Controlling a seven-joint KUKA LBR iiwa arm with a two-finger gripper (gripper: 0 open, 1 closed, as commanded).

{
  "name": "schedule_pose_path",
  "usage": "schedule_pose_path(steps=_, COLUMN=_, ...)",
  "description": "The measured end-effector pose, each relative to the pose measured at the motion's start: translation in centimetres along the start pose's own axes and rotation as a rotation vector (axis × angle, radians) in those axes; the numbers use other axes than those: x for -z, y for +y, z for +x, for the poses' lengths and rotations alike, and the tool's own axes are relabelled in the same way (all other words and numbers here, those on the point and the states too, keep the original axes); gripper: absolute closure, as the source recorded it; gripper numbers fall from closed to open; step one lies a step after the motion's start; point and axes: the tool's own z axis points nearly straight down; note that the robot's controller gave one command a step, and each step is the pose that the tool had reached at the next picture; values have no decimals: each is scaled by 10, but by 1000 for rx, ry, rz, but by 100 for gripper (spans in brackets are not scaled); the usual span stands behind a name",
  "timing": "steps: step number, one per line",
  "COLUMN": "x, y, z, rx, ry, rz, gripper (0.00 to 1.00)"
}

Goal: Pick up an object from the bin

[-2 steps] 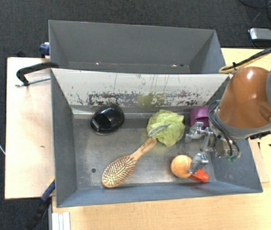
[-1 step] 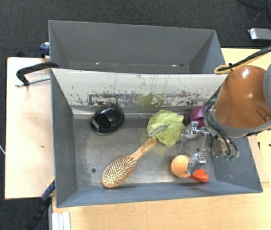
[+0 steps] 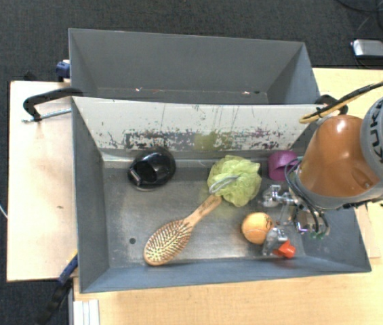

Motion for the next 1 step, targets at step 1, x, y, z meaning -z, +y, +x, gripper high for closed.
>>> schedule_pose_path(steps=1, x=-3, y=-13, z=-2, rx=-37, ry=-5, rz=1, gripper=100)
